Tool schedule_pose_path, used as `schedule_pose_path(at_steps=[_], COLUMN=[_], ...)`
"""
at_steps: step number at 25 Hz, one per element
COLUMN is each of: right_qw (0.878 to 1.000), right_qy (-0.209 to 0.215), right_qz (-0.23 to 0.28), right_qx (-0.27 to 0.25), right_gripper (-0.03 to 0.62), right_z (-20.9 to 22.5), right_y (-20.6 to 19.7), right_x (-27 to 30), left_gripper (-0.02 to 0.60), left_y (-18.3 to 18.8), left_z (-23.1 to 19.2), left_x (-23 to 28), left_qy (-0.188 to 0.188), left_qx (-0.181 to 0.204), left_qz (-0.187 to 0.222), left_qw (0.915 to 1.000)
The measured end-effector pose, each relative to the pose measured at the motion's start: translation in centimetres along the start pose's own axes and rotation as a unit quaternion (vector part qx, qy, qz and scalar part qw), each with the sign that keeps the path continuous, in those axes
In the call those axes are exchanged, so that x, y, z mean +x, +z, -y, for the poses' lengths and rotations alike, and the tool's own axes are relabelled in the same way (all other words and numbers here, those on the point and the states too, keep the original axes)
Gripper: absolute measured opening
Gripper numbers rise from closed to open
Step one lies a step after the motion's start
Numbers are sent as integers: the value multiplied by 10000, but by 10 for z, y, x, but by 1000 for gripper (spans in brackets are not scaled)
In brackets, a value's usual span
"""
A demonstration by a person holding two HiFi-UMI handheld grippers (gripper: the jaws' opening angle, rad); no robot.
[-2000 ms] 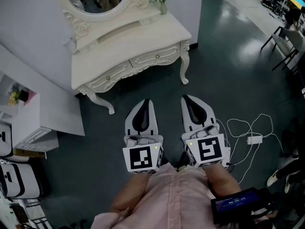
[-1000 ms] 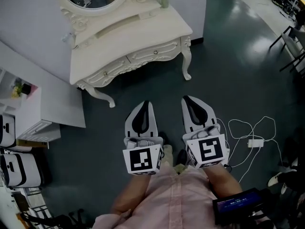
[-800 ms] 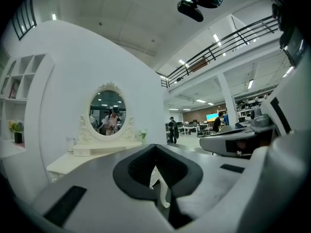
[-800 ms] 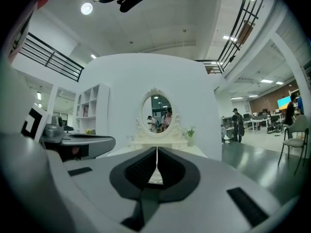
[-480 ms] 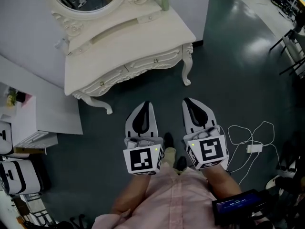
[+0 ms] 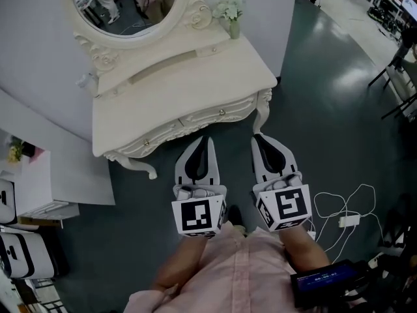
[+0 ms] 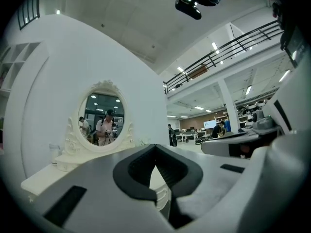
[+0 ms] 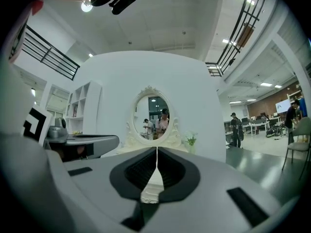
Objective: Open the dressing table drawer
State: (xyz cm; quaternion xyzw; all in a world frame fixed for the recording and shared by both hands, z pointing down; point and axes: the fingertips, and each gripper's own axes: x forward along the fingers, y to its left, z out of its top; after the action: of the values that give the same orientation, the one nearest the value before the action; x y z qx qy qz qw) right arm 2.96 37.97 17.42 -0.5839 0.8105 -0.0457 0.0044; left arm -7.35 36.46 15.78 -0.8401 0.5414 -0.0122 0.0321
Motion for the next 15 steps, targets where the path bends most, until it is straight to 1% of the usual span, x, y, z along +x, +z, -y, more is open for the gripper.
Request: schedule_pose_path(at_steps=[4,7,11,15], right_qw=[9999,9994,9986,9986], right_qy=[-116,-219,-454,-485], right_qz=[104,185,181,62], right_qx=[-51,-197,-177,-192], right_gripper=[20,20,20,20], right_z=[5,13,31,38], right_y=[11,16,18,10], right_x=[24,38,48,57], left_gripper=[21,21,21,21], left_y=[3,-1,-8,-19], left_z=[-12,-20,-24,-24], left_x=[22,35,48,63], left_qy=[-148,-220,-284,-319], left_qx=[42,21,-22,-95], left_qz=[69,46,-29,-160], left_qw=[9999,9997,9996,9993])
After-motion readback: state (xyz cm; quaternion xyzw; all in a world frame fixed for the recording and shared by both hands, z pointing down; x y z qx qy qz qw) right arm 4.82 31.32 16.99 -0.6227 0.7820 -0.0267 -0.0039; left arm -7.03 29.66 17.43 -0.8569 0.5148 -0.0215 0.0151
